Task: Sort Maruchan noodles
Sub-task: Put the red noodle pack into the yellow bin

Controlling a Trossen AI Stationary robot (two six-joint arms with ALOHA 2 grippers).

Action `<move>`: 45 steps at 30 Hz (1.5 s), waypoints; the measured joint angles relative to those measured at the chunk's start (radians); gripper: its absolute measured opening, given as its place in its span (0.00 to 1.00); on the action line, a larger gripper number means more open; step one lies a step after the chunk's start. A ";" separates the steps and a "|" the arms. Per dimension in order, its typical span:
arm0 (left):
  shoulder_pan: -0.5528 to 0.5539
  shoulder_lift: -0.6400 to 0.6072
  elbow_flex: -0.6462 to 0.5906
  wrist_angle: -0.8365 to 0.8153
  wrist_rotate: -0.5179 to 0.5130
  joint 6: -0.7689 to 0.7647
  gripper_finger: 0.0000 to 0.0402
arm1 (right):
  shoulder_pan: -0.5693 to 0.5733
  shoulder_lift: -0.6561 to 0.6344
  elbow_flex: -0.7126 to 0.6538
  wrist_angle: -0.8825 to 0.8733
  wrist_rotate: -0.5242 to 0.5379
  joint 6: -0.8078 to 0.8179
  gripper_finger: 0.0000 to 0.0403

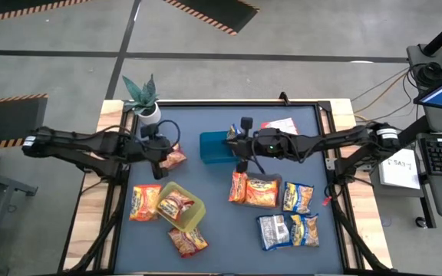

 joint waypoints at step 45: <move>-0.032 0.277 -0.286 0.672 0.788 0.137 0.00 | -0.171 0.346 0.771 -0.992 -0.183 0.405 0.02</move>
